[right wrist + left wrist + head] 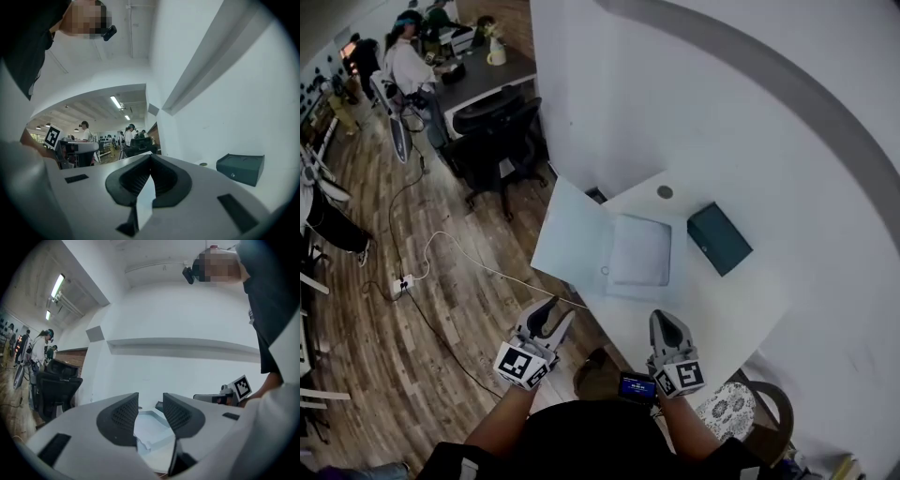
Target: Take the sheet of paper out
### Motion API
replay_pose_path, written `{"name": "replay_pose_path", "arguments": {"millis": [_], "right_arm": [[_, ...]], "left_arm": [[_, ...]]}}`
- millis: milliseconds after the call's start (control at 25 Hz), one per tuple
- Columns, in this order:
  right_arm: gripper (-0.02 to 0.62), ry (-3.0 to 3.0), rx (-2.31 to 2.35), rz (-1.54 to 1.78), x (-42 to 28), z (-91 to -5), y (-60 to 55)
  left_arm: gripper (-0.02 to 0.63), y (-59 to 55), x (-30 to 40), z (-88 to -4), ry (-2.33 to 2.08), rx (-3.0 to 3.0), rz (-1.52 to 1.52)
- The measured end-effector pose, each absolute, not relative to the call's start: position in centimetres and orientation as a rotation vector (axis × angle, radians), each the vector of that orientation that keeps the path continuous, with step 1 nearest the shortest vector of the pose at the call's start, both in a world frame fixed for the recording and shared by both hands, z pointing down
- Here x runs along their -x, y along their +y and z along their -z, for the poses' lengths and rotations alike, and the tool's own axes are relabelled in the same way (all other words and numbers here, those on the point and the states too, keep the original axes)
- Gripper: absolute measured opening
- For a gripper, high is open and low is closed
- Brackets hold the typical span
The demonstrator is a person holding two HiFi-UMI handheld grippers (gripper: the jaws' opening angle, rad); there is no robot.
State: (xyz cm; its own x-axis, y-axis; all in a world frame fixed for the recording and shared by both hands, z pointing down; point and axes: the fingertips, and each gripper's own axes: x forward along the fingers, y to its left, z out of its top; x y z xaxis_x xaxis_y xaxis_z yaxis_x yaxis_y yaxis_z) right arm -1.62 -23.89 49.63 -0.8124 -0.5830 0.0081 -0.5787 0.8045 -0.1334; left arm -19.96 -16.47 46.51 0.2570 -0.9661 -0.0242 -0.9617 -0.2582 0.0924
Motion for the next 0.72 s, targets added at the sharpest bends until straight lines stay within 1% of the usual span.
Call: {"name": "replay_pose_path", "arguments": {"millis": [320, 720], "right_arm": [[0.012, 2.946, 1.021, 0.237, 3.5, -50.5, -29.7], [0.012, 2.931, 1.116, 0.314, 3.9, -52.5, -34.4]], "left_arm": [[0.146, -24.4, 20.0, -47.3, -1.710, -2.499, 0.092], [0.147, -31.5, 18.7, -49.9, -1.471, -2.466, 0.107]]}}
